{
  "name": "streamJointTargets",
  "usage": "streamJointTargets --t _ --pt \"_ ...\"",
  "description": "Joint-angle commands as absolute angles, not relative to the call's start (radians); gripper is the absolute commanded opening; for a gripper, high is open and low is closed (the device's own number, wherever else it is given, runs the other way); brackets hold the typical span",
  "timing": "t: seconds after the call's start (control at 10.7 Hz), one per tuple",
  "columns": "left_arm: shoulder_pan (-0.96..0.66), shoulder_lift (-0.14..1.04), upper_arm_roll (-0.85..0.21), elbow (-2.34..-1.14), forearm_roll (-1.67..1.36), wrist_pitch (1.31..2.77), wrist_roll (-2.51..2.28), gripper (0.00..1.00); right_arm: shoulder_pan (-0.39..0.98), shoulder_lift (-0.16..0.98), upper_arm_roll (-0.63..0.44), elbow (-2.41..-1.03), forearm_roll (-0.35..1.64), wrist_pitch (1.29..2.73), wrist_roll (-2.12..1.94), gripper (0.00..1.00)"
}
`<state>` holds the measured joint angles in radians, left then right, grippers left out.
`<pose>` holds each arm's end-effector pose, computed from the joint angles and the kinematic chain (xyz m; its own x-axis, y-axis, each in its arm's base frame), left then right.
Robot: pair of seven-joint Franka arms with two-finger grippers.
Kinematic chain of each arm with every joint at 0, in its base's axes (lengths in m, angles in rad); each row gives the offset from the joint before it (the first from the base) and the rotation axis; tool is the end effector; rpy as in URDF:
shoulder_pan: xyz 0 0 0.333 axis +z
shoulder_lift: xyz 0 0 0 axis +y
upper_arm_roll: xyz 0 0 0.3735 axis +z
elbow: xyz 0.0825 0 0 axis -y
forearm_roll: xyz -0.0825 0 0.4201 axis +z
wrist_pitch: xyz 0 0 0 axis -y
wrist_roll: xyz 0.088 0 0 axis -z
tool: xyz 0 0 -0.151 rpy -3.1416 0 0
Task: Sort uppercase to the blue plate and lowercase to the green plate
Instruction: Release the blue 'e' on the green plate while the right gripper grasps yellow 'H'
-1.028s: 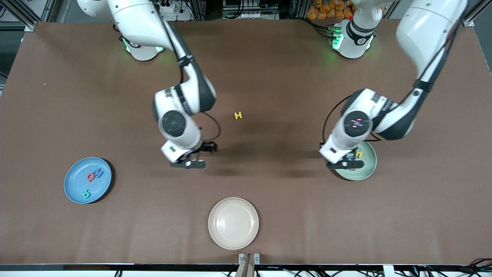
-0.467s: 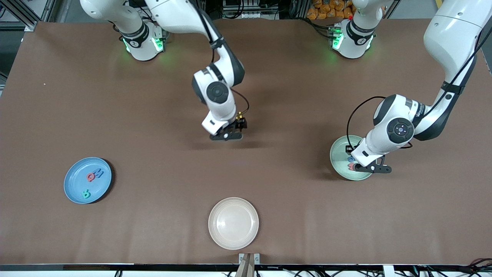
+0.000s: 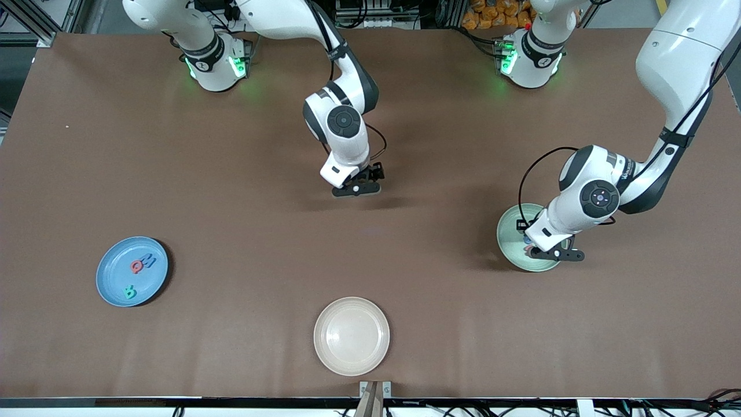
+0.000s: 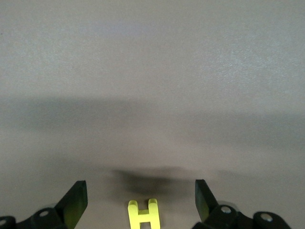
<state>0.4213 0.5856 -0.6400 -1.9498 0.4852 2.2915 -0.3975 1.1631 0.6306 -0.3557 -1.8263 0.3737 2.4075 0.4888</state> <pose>0.6440 -0.1070 0.1977 0.9919 -0.0992 -0.0797 -0.1015 -0.9945 -0.0254 0.4671 0.5267 0.1811 0.9945 0.1033 -0.0165 0.1026 -0.9939 -0.0401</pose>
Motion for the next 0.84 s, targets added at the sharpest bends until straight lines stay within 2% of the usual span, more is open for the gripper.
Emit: streamJointTargets --t 0.0,0.09,0.19,0.28,0.37,0.47,0.56,0.75 --pt "0.436 0.572 -0.657 -1.96 0.502 2.298 -0.44 0.43 1.177 0.61 -0.364 -1.853 0.396 2.421 0.456 1.0" --pt "0.433 0.563 -0.661 -1.959 0.502 2.292 -0.46 0.45 1.145 0.611 -0.309 -1.853 0.391 2.436 0.457 1.0" --pt "0.431 0.548 -0.669 -1.959 0.499 2.286 -0.468 0.5 1.082 0.611 -0.223 -1.858 0.382 2.463 0.463 1.0" --pt "0.434 0.534 -0.687 -1.951 0.491 2.263 -0.469 0.56 1.05 0.609 -0.181 -1.871 0.377 2.48 0.465 1.0" --pt "0.436 0.514 -0.696 -1.945 0.488 2.249 -0.468 0.68 1.036 0.607 -0.157 -1.887 0.376 2.485 0.466 1.0" --pt "0.437 0.479 -0.706 -1.941 0.485 2.241 -0.466 0.86 1.029 0.604 -0.143 -1.907 0.371 2.496 0.466 1.0" --pt "0.439 0.447 -0.707 -1.93 0.482 2.215 -0.457 1.0 1.023 0.597 -0.134 -1.936 0.35 2.514 0.466 1.0" --pt "0.439 0.416 -0.709 -1.835 0.404 2.096 -0.453 1.0 1.008 0.584 -0.133 -1.966 0.299 2.516 0.466 1.0"
